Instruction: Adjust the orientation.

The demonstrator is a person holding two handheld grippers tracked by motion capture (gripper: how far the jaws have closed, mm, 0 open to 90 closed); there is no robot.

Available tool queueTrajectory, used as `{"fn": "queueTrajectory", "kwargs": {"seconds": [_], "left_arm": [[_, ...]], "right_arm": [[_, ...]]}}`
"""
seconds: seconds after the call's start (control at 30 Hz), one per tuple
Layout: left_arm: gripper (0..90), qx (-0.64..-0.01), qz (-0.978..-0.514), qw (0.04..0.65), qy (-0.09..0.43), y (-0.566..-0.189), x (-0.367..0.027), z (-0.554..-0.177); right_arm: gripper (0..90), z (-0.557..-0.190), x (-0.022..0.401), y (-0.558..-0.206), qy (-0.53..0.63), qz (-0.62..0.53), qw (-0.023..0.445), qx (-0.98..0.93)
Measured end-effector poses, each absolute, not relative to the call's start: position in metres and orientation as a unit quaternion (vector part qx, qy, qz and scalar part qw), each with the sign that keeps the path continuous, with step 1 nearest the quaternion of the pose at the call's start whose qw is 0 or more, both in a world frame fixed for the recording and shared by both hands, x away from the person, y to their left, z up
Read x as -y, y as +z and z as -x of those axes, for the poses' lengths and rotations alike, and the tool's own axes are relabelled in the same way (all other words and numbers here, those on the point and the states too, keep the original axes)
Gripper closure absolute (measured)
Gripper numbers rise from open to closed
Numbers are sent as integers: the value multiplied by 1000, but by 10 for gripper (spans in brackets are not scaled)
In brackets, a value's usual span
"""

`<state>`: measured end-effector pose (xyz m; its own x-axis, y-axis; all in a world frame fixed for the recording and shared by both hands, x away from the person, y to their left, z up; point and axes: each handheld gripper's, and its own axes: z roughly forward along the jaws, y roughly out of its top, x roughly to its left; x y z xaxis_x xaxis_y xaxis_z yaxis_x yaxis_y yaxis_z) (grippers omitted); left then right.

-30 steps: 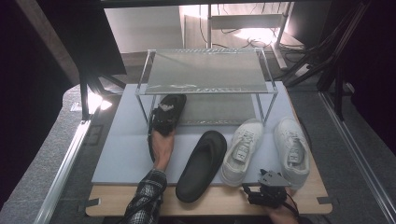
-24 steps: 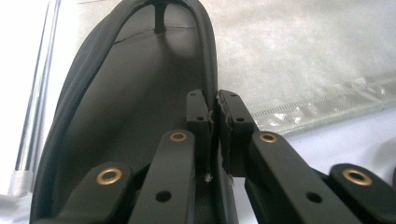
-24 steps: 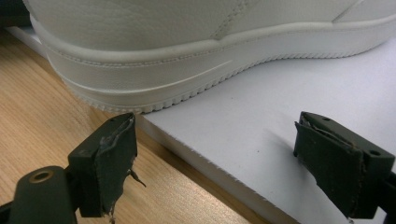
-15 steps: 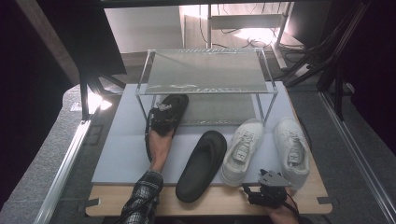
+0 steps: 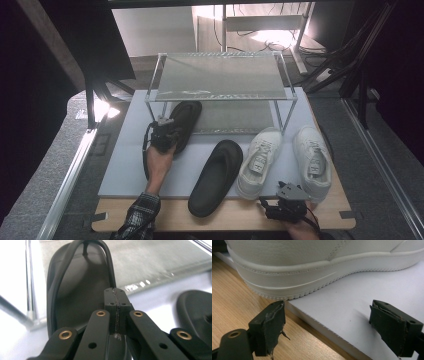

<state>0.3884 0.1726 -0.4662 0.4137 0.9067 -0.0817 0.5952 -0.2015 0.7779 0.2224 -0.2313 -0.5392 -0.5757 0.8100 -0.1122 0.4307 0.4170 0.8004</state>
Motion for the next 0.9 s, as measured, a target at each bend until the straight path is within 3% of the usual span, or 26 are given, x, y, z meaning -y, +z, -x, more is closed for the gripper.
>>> {"fn": "queueTrajectory", "kwargs": {"seconds": [0.9], "left_arm": [[895,-481,-766,389,175,-497,-207,-322]], "right_arm": [[138,-222,231,-539,373,-385,253,-805]]}}
